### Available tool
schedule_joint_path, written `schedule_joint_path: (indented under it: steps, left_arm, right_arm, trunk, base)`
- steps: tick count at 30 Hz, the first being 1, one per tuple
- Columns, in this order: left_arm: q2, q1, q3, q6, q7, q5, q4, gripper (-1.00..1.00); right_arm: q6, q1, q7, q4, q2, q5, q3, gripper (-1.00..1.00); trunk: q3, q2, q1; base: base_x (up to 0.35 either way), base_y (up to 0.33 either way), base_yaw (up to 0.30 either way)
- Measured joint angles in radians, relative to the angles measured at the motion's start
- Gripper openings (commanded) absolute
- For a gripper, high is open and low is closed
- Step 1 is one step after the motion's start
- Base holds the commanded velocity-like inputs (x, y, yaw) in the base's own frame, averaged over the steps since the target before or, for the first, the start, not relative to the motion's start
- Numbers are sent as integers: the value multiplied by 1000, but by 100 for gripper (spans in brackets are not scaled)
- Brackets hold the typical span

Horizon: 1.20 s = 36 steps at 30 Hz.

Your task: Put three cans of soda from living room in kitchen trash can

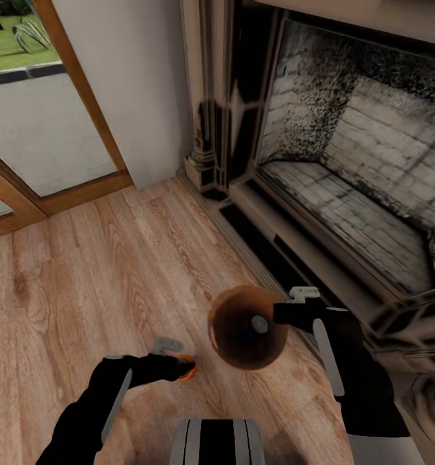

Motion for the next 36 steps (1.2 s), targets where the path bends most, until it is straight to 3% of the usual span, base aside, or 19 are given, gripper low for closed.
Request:
schedule_joint_path:
  steps: [1,2,4,5,6,9,10,15,19,24,29,36]
  left_arm:
    - [-6,0,-2,8,12,-10,1,100]
    - [-13,0,-4,20,30,-24,3,100]
    - [-23,0,-6,30,51,-40,4,100]
    - [-26,0,-7,32,57,-44,4,100]
    - [-29,0,-8,33,61,-47,4,100]
    - [-55,0,-9,34,94,-69,5,100]
    - [-75,0,-9,33,139,-81,6,100]
    - [-113,0,-9,18,230,-95,29,100]
    - [-128,0,-9,5,313,-99,34,100]
    - [-142,0,-10,-35,396,-98,58,100]
    - [-151,0,-11,-67,485,-96,82,100]
    - [-152,-41,-9,-163,517,-86,251,100]
  right_arm:
    - [0,0,0,0,0,-9,0,-100]
    - [0,0,-4,0,0,16,0,-100]
    - [-1,0,-9,0,-1,108,-2,-100]
    - [-2,0,-9,0,-1,134,-3,-100]
    - [-2,0,-9,1,-1,135,-3,-100]
    - [0,0,-5,0,0,50,-1,-100]
    - [0,0,-5,0,0,35,0,-100]
    - [-1,0,-8,0,-1,106,-1,-100]
    - [0,0,-6,0,0,59,0,-100]
    - [0,0,-7,0,0,87,3,-100]
    - [0,0,-6,0,0,67,5,-100]
    - [0,0,-6,0,0,77,6,-100]
  trunk:
    - [0,0,0]
    - [0,0,0]
    - [0,0,0]
    - [0,0,0]
    - [0,0,0]
    - [0,0,0]
    - [0,0,0]
    - [0,0,0]
    - [0,0,0]
    - [0,0,0]
    - [0,0,0]
    - [0,0,0]
  base:
    - [0,0,0]
    - [0,0,0]
    - [0,0,0]
    - [0,0,0]
    - [0,0,0]
    - [0,0,0]
    - [0,0,0]
    - [0,0,0]
    - [0,0,0]
    - [0,0,0]
    - [0,0,0]
    - [0,0,0]
